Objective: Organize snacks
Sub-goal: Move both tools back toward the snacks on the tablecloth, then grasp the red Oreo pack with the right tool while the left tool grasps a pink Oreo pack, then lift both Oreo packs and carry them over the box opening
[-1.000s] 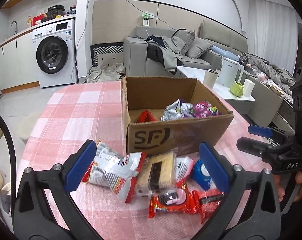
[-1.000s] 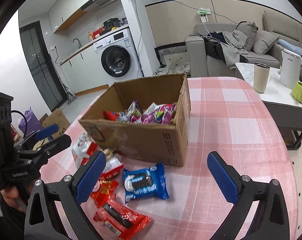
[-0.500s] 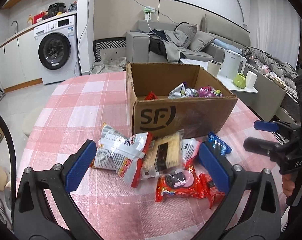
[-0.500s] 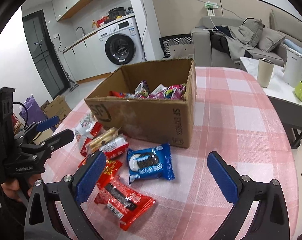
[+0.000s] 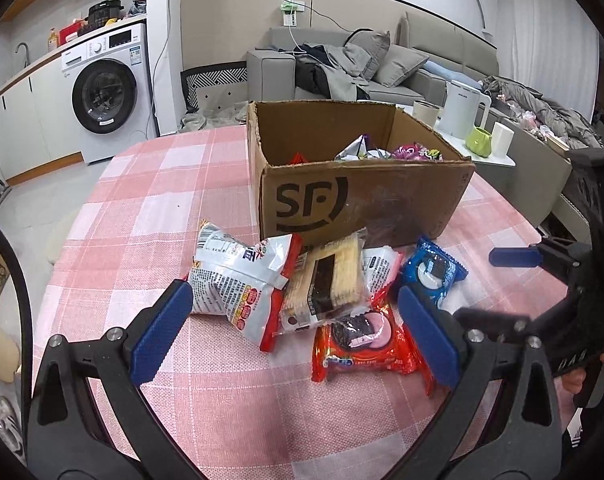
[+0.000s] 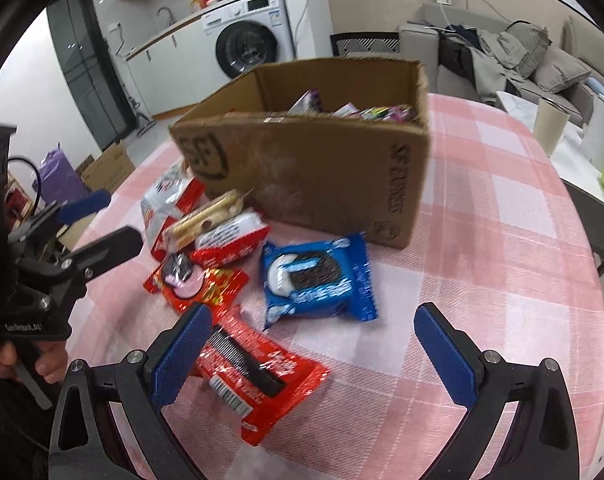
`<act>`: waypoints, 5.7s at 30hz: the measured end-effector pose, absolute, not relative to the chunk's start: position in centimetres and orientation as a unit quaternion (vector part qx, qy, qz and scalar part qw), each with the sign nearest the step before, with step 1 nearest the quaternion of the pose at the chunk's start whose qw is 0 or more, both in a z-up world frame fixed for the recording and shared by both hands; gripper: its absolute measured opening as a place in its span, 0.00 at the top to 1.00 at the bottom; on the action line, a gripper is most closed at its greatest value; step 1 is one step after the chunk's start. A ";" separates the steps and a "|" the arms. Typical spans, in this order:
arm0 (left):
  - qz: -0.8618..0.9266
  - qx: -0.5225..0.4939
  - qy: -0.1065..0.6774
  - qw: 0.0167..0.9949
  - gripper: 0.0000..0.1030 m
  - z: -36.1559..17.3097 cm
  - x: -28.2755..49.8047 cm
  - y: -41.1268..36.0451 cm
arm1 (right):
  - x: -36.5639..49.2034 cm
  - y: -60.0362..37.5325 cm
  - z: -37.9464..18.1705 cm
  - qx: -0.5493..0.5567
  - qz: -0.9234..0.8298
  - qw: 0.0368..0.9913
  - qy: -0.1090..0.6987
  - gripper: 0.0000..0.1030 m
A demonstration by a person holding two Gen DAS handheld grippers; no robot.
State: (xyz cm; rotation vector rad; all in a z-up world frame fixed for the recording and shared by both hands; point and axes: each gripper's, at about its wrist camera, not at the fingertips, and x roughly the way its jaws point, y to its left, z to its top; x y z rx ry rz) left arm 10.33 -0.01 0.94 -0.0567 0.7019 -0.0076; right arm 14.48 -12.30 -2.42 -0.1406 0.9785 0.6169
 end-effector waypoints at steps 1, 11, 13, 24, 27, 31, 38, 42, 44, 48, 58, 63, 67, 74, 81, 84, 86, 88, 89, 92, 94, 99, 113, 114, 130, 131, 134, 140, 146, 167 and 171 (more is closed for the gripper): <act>-0.004 -0.027 0.345 0.938 0.01 0.9 10.4 -0.1 | 14.5 -12.3 -2.4 -0.066 0.291 0.835 0.462 0.00; -0.008 -0.027 0.358 0.933 0.01 0.2 10.8 -0.1 | 13.6 -9.2 -4.2 -0.093 0.298 0.821 0.478 0.00; -0.009 -0.028 0.360 0.932 0.01 0.0 10.9 -0.1 | 13.4 -8.8 -4.5 -0.113 0.290 0.822 0.478 0.00; -0.017 -0.021 0.368 0.929 0.01 -0.5 11.0 -0.5 | 13.0 -11.6 -4.9 -0.125 0.287 0.815 0.488 0.00; -0.021 -0.018 0.369 0.929 0.01 -0.6 11.0 -0.8 | 13.2 -12.9 -4.9 -0.123 0.277 0.817 0.491 0.00; -0.026 -0.011 0.372 0.928 0.01 -0.8 10.8 -1.2 | 13.4 -13.7 -4.9 -0.125 0.268 0.819 0.491 0.00; -0.035 0.007 0.383 0.923 0.01 -1.5 11.0 -2.4 | 12.9 -13.4 -5.4 -0.142 0.281 0.815 0.487 0.00; -0.043 0.014 0.389 0.920 0.01 -1.9 10.9 -3.0 | 12.4 -12.8 -5.8 -0.159 0.282 0.812 0.486 0.01; -0.047 0.018 0.393 0.918 0.01 -2.2 10.9 -3.3 | 12.3 -12.7 -6.1 -0.164 0.284 0.810 0.485 0.02; -0.052 0.025 0.406 0.912 0.01 -3.0 11.1 -3.9 | 12.3 -12.8 -6.3 -0.157 0.292 0.808 0.488 0.25; -0.050 0.009 0.419 0.907 0.01 -4.3 11.7 -4.2 | 11.7 -13.0 -5.0 -0.153 0.315 0.810 0.471 0.48; -0.049 -0.009 0.420 0.906 0.02 -4.7 12.1 -4.0 | 11.2 -13.0 -4.0 -0.159 0.327 0.814 0.453 0.51; -0.055 -0.005 0.420 0.906 0.04 -4.9 12.1 -4.2 | 10.8 -13.2 -2.9 -0.150 0.339 0.817 0.443 0.51; -0.052 0.000 0.423 0.905 0.15 -5.3 12.4 -4.4 | 11.1 -14.3 -1.5 -0.135 0.342 0.824 0.431 0.51; -0.050 0.019 0.430 0.901 0.26 -5.9 12.6 -5.0 | 11.4 -15.1 -1.2 -0.128 0.338 0.828 0.428 0.51; -0.056 0.019 0.430 0.901 0.36 -6.0 12.4 -4.8 | 11.4 -15.0 -1.4 -0.127 0.339 0.828 0.428 0.51; -0.066 0.027 0.429 0.900 0.45 -5.9 12.2 -5.0 | 11.4 -14.8 -1.5 -0.127 0.338 0.828 0.429 0.51; -0.074 0.035 0.429 0.900 0.50 -5.8 12.0 -5.2 | 11.4 -14.9 -1.6 -0.126 0.339 0.828 0.430 0.51; -0.084 0.033 0.431 0.898 0.51 -5.7 12.0 -5.2 | 11.4 -14.9 -1.6 -0.126 0.338 0.828 0.429 0.51; -0.103 0.029 0.433 0.895 0.52 -5.5 11.8 -5.4 | 11.3 -14.8 -1.6 -0.126 0.339 0.828 0.429 0.51; -0.109 0.026 0.433 0.894 0.53 -5.2 11.7 -5.6 | 11.4 -14.8 -1.6 -0.125 0.339 0.829 0.428 0.51; -0.125 0.019 0.424 0.897 0.53 -4.2 11.2 -5.8 | 11.6 -15.1 -1.2 -0.116 0.334 0.835 0.421 0.51; -0.133 0.004 0.390 0.911 0.54 -1.2 9.4 -4.3 | 12.0 -16.4 0.6 -0.080 0.326 0.857 0.391 0.51; -0.133 0.003 0.388 0.912 0.54 -1.1 8.9 -4.2 | 12.0 -16.4 0.7 -0.078 0.326 0.858 0.389 0.51; -0.105 -0.018 0.357 0.928 0.54 1.6 7.5 -1.2 | 11.7 -17.0 1.6 -0.051 0.323 0.872 0.365 0.51; -0.102 -0.019 0.354 0.929 0.54 1.6 7.4 -1.3 | 11.7 -17.0 1.8 -0.046 0.322 0.874 0.361 0.51; -0.096 -0.020 0.346 0.933 0.54 2.2 7.3 -1.4 | 11.7 -17.0 2.0 -0.042 0.321 0.877 0.355 0.51; -0.088 -0.027 0.333 0.938 0.54 3.1 6.3 -0.5 | 11.9 -17.1 2.3 -0.033 0.312 0.883 0.349 0.51; -0.086 -0.039 0.322 0.942 0.54 4.4 6.5 -0.1 | 11.6 -16.9 3.2 -0.032 0.309 0.888 0.339 0.51; -0.058 -0.043 0.305 0.949 0.54 7.0 8.6 0.7 | 13.5 -14.8 5.3 -0.033 0.294 0.900 0.319 0.51; -0.050 -0.048 0.307 0.949 0.54 7.2 9.8 0.9 | 14.4 -14.7 5.4 -0.024 0.289 0.901 0.322 0.51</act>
